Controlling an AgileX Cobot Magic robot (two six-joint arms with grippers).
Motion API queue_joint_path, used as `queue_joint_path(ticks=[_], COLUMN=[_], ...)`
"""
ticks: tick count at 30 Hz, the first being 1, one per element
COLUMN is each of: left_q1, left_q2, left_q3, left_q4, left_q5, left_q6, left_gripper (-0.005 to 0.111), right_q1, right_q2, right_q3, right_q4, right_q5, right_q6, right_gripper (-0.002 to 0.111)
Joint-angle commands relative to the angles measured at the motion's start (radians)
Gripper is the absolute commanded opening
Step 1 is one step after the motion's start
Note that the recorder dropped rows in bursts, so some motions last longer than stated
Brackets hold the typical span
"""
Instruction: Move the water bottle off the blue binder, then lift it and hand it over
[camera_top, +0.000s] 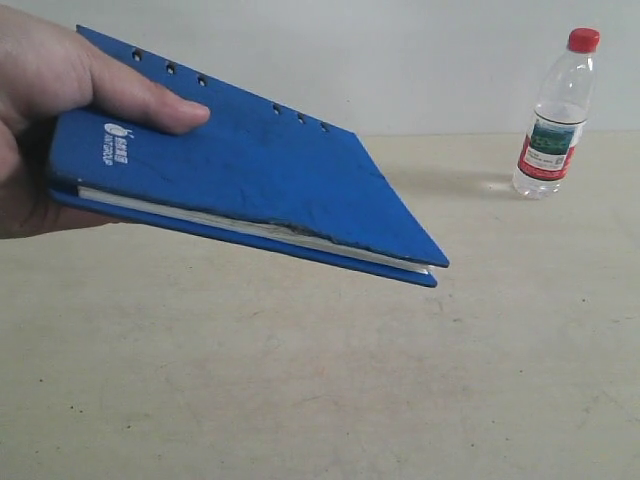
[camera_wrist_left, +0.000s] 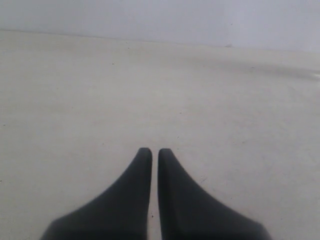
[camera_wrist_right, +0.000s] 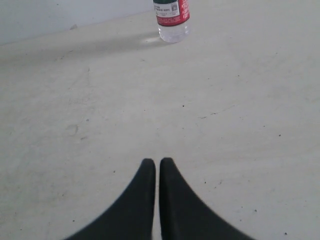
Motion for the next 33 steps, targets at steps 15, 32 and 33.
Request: queue_joint_path(ticks=[15, 32, 33], left_q1=[-0.002, -0.002, -0.002], left_q2=[-0.002, -0.002, -0.002], left_q3=[0.003, 0.003, 0.003], left_q4=[-0.008, -0.008, -0.008], left_q5=[-0.088, -0.087, -0.087], left_q6=[0.000, 0.000, 0.000], left_gripper=[0.004, 0.004, 0.004], right_q1=[0.001, 0.001, 0.001], right_q2=[-0.003, -0.003, -0.003], right_q3=[-0.003, -0.003, -0.003], right_q4=[-0.244, -0.244, -0.244], right_q5=[-0.144, -0.144, -0.144], right_q6=[-0.001, -0.001, -0.001], right_gripper=[0.000, 0.000, 0.000])
